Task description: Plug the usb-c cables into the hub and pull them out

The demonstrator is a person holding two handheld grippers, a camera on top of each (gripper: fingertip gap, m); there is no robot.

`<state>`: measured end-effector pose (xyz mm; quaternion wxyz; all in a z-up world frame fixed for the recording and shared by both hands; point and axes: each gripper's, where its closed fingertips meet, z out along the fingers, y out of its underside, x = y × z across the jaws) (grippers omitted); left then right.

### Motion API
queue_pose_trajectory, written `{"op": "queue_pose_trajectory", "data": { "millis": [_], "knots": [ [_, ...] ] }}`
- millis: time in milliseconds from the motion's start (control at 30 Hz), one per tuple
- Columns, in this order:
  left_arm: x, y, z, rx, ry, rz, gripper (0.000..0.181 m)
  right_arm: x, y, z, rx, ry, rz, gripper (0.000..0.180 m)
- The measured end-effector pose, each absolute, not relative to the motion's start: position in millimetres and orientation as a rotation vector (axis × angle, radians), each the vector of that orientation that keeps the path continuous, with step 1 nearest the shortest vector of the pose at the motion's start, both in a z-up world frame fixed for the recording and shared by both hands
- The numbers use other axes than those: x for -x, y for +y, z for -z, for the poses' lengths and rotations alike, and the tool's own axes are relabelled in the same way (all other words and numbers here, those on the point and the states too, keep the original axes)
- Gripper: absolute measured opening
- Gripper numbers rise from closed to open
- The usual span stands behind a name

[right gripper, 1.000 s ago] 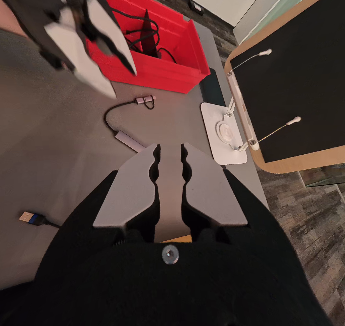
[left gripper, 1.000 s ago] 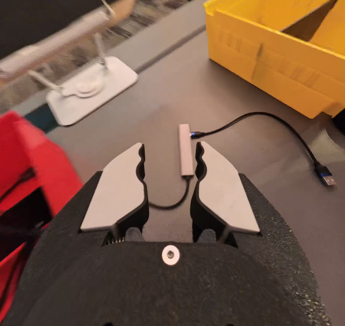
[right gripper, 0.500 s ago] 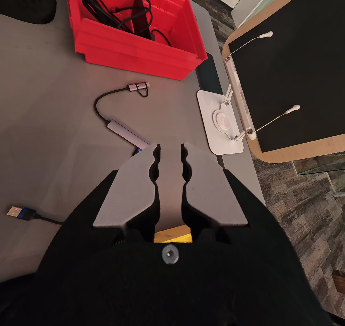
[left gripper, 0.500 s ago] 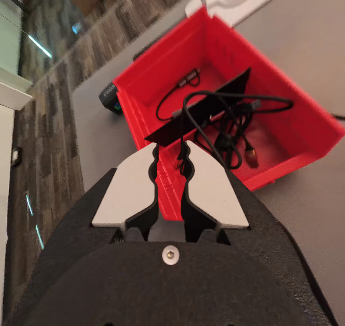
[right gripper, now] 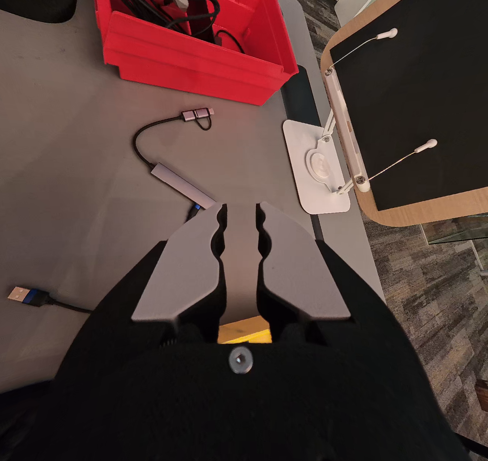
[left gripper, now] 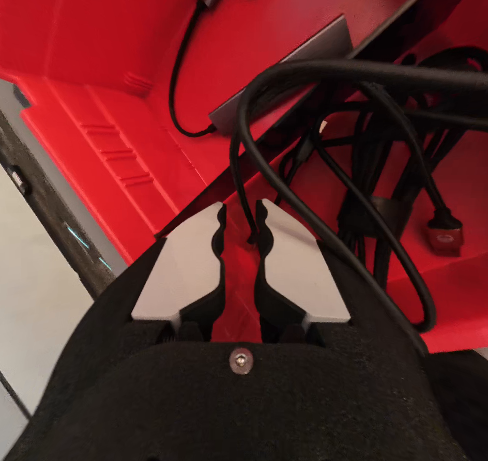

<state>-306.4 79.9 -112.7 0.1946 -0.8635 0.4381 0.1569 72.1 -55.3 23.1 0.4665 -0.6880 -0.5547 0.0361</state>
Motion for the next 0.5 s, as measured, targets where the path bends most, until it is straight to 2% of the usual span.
{"op": "queue_pose_trajectory", "data": {
  "millis": [167, 500],
  "knots": [
    [312.4, 82.9, 106.0, 2.388, 1.229, -0.526, 0.005, -72.9, -54.6, -22.9, 1.689, -1.36, -0.093, 0.021],
    [332.6, 80.1, -15.1, 2.24, 1.212, -1.012, 0.003, -67.8, -51.1, -16.5, 1.695, -1.381, -0.071, 0.021]
  ]
}}
